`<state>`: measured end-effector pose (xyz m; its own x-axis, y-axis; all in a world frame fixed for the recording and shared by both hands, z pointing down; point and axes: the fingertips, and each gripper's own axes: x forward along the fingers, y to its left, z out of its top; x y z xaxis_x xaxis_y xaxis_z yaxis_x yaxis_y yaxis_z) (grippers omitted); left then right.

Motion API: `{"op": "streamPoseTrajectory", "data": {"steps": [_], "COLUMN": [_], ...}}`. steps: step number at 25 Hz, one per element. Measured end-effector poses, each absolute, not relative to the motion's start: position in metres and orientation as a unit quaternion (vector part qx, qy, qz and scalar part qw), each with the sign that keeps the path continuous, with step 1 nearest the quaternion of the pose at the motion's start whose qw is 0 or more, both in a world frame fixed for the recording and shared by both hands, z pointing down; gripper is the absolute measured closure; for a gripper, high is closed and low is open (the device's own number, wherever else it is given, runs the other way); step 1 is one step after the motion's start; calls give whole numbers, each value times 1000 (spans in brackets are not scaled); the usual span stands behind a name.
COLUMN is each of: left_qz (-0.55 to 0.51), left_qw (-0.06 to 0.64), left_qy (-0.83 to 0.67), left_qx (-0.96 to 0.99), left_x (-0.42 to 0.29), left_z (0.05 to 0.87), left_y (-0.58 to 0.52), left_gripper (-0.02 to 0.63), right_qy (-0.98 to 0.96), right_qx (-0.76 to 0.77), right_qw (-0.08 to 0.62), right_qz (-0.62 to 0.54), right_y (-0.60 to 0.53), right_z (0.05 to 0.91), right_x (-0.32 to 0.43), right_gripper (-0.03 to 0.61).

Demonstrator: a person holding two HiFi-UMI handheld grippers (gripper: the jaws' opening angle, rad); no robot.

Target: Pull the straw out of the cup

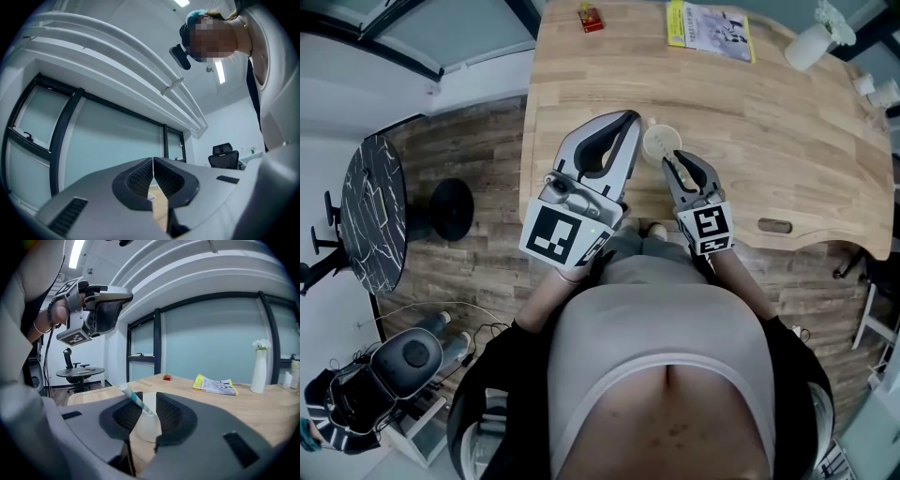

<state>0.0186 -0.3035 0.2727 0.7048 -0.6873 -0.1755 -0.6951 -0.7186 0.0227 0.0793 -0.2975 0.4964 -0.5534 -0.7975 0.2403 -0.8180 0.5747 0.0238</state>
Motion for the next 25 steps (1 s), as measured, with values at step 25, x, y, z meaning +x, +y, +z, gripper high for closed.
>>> {"op": "streamPoseTrajectory", "data": {"steps": [25], "left_qz": [92], "left_qw": [22], "left_qy": [370], "left_qx": [-924], "left_x": [17], "left_z": [271], "left_y": [-305], "left_gripper": [603], "right_qy": [-862], "right_qx": [490], "right_qw": [128], "right_qz": [31], "right_y": [-302], "right_z": [503], "right_x": [91], "right_gripper": [534]}}
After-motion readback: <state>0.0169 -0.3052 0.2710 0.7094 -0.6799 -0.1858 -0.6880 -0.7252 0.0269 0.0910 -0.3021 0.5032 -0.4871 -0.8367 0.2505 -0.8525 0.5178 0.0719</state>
